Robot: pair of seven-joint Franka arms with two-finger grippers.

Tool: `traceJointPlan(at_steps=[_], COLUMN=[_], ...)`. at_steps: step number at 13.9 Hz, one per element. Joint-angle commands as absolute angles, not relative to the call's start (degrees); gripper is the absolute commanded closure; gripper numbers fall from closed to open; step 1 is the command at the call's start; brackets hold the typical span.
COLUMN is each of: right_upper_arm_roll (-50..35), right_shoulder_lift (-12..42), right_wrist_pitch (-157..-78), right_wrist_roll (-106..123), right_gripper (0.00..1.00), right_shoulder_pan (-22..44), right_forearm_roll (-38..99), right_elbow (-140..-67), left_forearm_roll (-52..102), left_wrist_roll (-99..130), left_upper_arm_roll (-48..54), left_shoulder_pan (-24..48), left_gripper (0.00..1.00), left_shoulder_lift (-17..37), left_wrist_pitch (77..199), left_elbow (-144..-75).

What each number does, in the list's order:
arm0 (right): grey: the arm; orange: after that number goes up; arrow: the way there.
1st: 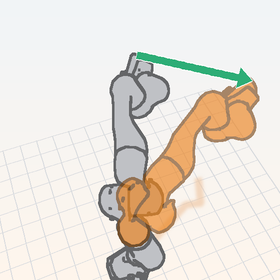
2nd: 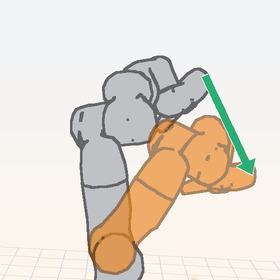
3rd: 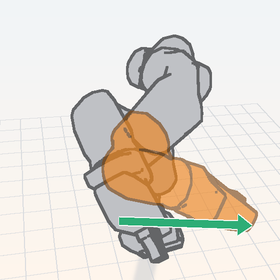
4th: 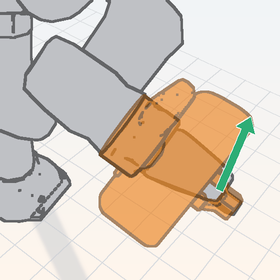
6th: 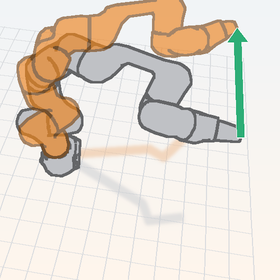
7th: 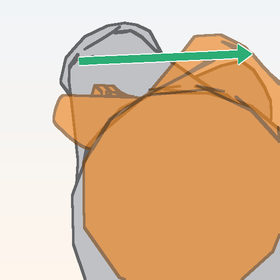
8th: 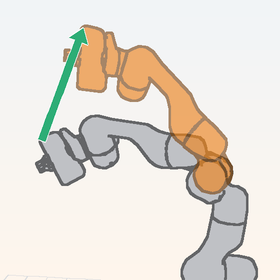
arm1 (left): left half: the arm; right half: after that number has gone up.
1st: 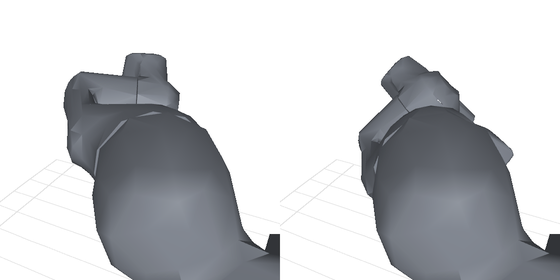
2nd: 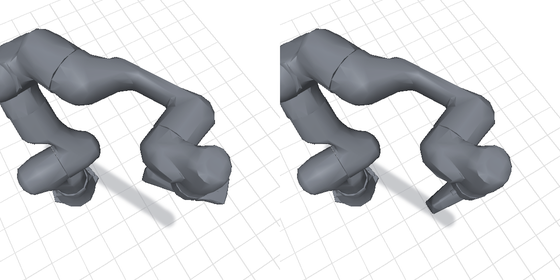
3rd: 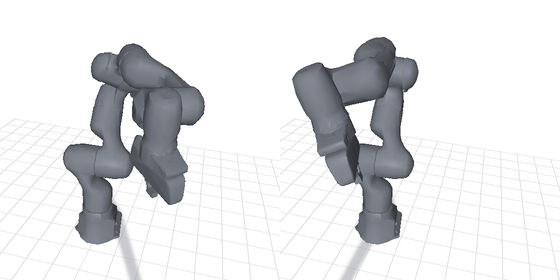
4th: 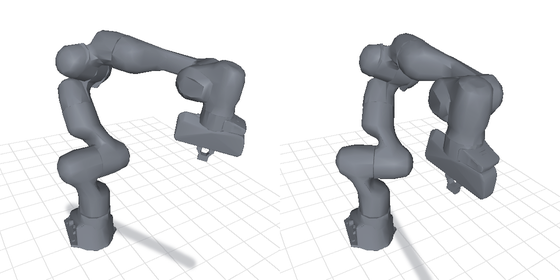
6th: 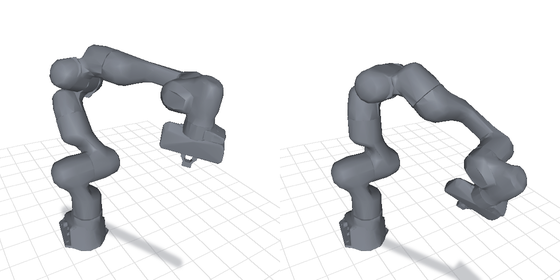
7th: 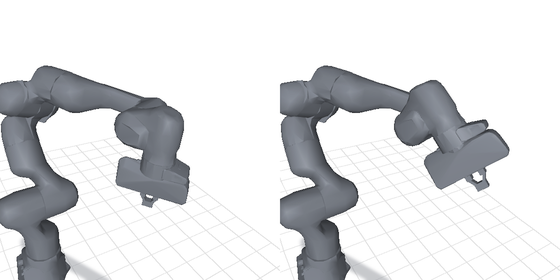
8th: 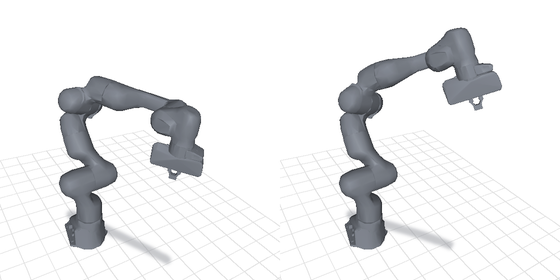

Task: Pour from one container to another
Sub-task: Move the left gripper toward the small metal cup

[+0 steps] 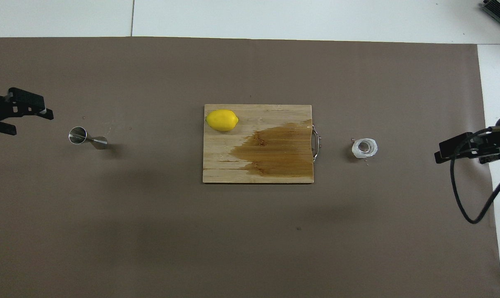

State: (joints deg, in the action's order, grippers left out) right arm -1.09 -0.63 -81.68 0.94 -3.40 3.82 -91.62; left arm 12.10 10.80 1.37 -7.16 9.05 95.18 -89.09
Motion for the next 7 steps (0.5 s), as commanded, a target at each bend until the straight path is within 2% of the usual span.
traceJointPlan(at_steps=[1,7], right_upper_arm_roll=[-1.49,-1.49], right_shoulder_lift=[-0.35,-0.35], right_wrist_pitch=[-80.60,-80.60], right_wrist_roll=[1.76,1.76], right_gripper=[0.00,0.00], right_shoulder_pan=[-4.13,-4.04], right_forearm_roll=[3.52,3.52], right_elbow=[-90.70,-90.70], left_forearm_roll=[15.55,18.97], left_wrist_roll=[15.90,23.54], left_upper_arm_roll=[1.49,1.41], left_shoulder_pan=[-10.10,-13.96], left_gripper=[0.00,0.00], left_shoulder_lift=[15.19,22.49], left_wrist_pitch=[94.49,93.34], left_elbow=[-82.45,-79.55])
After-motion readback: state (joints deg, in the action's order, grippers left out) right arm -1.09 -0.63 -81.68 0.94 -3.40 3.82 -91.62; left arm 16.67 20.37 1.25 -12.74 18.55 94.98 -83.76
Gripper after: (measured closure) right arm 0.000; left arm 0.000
